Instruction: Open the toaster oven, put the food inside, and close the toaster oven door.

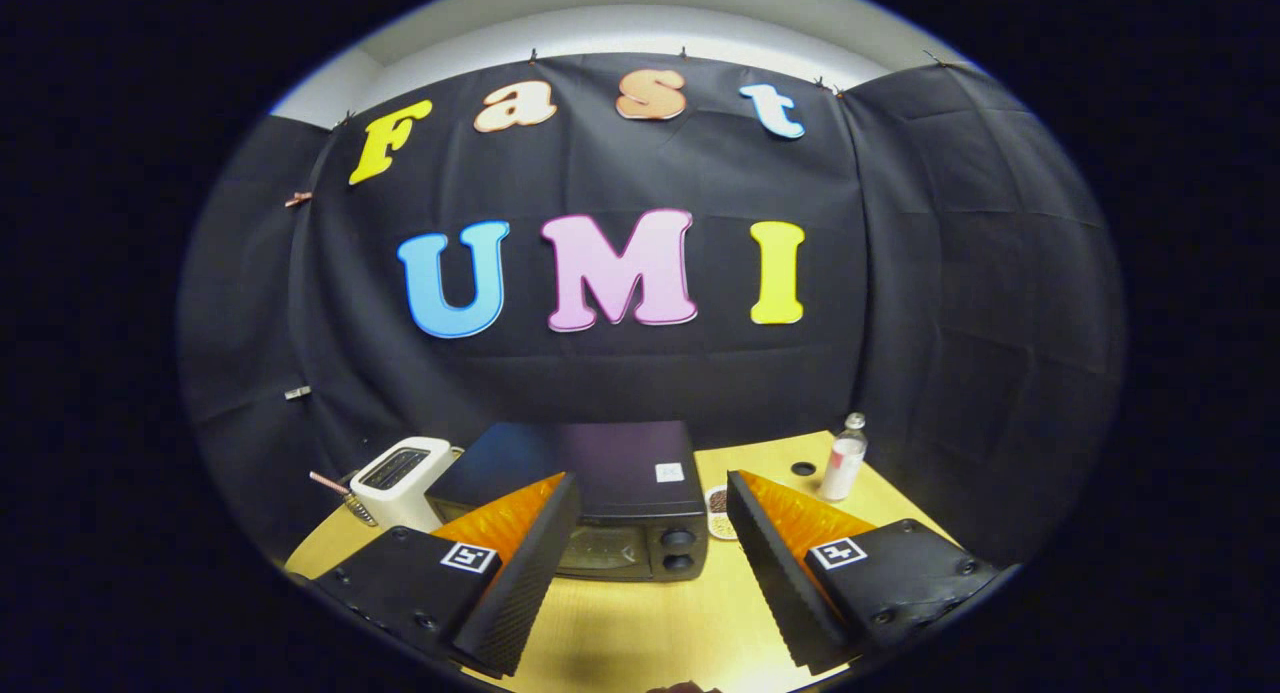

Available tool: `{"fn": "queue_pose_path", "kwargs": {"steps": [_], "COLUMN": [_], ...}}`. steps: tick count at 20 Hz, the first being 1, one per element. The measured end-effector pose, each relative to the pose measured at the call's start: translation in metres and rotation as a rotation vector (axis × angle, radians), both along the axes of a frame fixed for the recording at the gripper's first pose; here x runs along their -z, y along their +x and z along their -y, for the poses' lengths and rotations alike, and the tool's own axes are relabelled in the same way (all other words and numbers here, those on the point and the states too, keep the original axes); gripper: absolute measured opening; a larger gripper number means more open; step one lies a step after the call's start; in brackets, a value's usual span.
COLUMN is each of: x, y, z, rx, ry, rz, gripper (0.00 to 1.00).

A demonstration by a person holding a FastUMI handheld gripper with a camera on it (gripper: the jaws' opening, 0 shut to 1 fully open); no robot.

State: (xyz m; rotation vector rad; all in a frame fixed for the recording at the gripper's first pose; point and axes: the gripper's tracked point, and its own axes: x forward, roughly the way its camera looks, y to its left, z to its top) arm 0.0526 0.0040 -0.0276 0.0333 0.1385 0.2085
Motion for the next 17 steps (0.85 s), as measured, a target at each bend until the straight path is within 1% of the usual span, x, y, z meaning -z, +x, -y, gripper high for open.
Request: {"fn": "queue_pose_path", "kwargs": {"steps": [2,5,8,10,13,17], "x": [-0.007,-0.014,-0.016,-0.014,-0.017,-0.025], "y": [-0.012,-0.029,-0.044,-0.053,-0.058,-0.053], "z": [0.024,0.050,0.075,0.082,0.084,0.073], "rx": [0.034,0.053,0.096,0.115,0.111,0.083], "ry": [0.029,0.081,0.086,0.088,0.073,0.077], "rz": [-0.001,-0.004,-0.008,-0.016,-0.013,0.002], "gripper": [0.99,0.99,0.99,0.99,0.99,1.00]}}
